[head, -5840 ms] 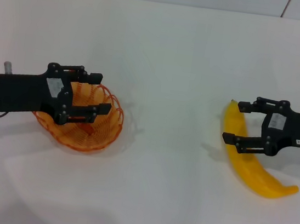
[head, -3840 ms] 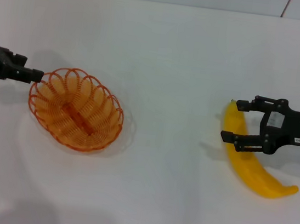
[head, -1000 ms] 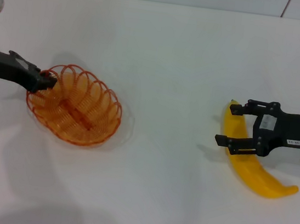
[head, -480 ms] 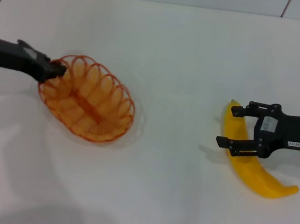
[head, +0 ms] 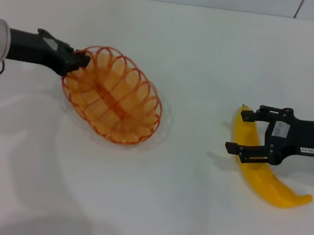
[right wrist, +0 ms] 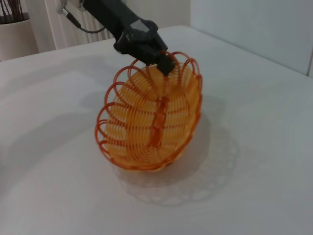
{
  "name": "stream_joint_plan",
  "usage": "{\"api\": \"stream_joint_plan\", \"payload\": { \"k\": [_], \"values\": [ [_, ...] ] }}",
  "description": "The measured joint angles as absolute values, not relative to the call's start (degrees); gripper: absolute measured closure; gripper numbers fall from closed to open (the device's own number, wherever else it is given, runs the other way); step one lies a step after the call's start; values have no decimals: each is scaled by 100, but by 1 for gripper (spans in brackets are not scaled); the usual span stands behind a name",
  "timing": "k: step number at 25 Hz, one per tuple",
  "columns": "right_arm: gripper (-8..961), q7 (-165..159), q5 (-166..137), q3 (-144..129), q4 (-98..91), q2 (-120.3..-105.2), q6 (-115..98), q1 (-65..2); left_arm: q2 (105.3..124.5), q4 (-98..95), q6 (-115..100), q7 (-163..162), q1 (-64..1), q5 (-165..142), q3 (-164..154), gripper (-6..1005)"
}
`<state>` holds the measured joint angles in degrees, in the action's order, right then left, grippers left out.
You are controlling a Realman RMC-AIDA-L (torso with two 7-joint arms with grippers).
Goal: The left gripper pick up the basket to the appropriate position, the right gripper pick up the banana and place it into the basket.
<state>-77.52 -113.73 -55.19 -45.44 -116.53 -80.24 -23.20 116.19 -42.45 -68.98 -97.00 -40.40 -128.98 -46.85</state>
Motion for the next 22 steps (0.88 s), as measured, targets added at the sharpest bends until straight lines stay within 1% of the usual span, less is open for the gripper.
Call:
{"api": "stream_joint_plan", "payload": {
  "k": [22],
  "values": [
    [63,-7760,-11373,-5667,-4544,-11654,-8025,-2361,11627,-3318,-6226,-8998,-4111,-11443,-4634,905]
  ]
}}
